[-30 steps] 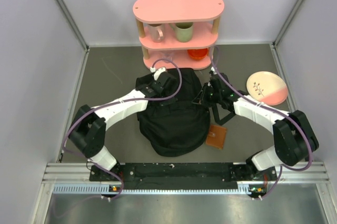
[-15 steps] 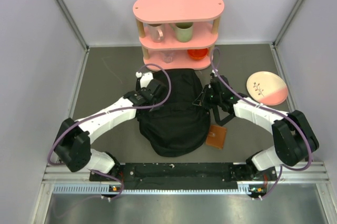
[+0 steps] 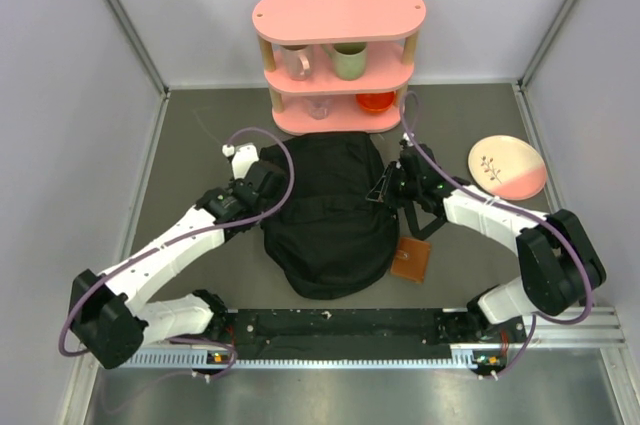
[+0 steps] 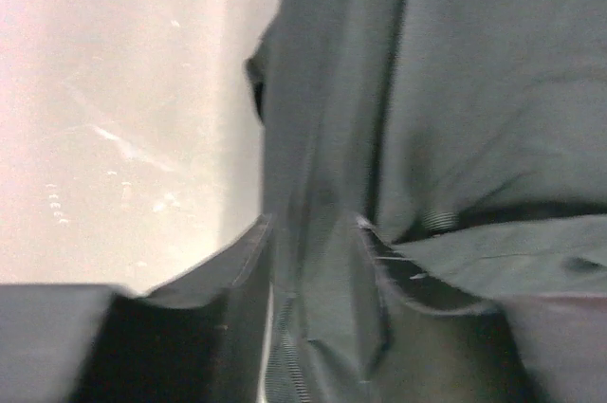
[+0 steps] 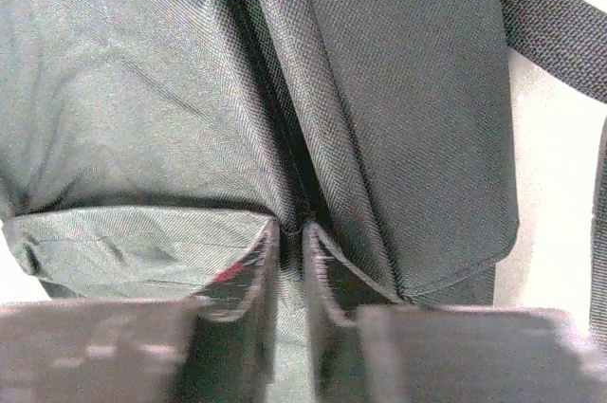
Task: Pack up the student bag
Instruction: Unzip the student bag at the center of the board, then pick up the personal item from the center of the board.
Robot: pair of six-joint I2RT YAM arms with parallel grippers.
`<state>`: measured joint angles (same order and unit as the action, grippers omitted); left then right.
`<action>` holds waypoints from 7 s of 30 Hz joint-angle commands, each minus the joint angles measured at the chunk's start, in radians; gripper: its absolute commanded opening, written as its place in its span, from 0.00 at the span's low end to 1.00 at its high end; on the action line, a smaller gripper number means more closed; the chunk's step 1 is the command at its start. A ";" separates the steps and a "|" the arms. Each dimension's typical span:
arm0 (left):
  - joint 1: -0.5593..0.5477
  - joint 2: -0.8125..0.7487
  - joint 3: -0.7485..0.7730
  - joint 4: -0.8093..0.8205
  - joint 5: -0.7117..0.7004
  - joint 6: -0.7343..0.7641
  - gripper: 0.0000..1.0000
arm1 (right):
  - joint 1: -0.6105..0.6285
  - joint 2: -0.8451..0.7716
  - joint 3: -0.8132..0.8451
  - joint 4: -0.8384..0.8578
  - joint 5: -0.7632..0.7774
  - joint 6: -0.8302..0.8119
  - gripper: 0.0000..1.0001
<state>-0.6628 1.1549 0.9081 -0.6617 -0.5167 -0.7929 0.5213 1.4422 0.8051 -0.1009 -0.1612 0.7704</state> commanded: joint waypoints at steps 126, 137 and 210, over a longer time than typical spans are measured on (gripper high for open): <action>0.006 0.163 -0.251 1.349 1.098 -0.163 0.99 | -0.053 -0.691 -0.162 -0.108 -0.133 0.188 0.00; -0.026 0.285 -0.218 1.542 1.178 -0.232 0.86 | -0.052 -0.687 -0.182 -0.008 -0.198 0.194 0.00; -0.027 -0.067 -0.448 1.624 0.784 -0.355 0.00 | 0.131 -0.419 -0.245 0.721 -0.388 0.368 0.36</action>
<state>-0.6880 1.0763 0.4129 0.9142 0.2462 -1.1618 0.6395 1.0225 0.5316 0.5362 -0.5224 1.1454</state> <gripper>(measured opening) 0.147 0.379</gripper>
